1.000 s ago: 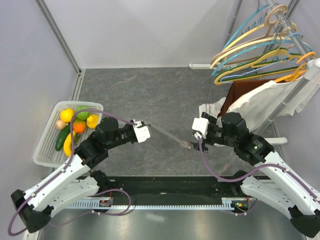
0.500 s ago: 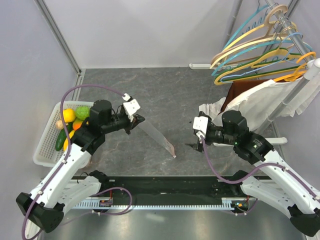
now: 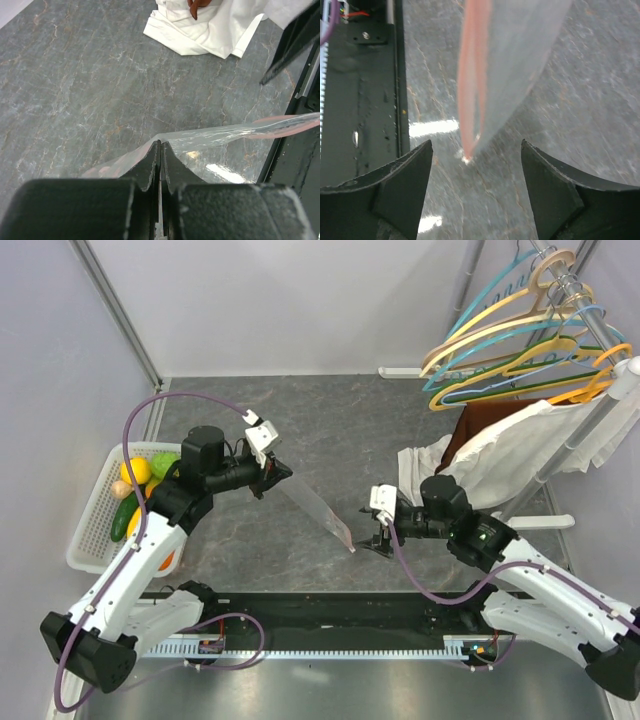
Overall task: Place the food in the zip-top bag and seal the zipper
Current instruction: Pick up the zipper food storage bag at the center of the board.
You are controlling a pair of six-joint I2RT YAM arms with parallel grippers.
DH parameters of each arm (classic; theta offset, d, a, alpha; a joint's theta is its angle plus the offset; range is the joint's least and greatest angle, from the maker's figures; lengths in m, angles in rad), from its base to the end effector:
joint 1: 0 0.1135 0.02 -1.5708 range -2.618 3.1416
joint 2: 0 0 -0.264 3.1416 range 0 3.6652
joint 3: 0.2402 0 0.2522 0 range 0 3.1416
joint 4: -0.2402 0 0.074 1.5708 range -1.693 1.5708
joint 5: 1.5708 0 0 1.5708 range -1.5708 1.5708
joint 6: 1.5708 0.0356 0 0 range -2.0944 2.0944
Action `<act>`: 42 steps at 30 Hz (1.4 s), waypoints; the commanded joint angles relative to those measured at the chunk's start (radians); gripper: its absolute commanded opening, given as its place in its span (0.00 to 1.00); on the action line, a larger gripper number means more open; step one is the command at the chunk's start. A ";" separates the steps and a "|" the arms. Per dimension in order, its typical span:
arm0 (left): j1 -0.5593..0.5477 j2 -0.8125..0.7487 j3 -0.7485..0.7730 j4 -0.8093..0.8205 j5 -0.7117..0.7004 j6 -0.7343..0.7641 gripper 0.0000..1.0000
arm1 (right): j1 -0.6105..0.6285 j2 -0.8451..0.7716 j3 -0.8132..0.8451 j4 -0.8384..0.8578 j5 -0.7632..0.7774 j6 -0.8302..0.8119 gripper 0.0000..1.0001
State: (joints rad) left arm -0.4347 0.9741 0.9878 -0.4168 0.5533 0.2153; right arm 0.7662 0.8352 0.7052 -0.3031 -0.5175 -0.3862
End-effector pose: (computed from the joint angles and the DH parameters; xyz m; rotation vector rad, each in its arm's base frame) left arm 0.1841 -0.1061 0.3543 0.9640 1.7216 -0.6876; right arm 0.1238 0.1436 0.2929 -1.3703 1.4892 0.7596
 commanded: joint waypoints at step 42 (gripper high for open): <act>0.036 0.554 0.477 0.326 0.355 -0.616 0.34 | 0.085 0.381 0.649 -0.106 0.168 0.414 0.00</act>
State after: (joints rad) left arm -0.4061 1.4921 1.3838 -0.1562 0.8085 -0.2646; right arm 0.8471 1.1629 1.2366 -0.3122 -0.3805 -0.0193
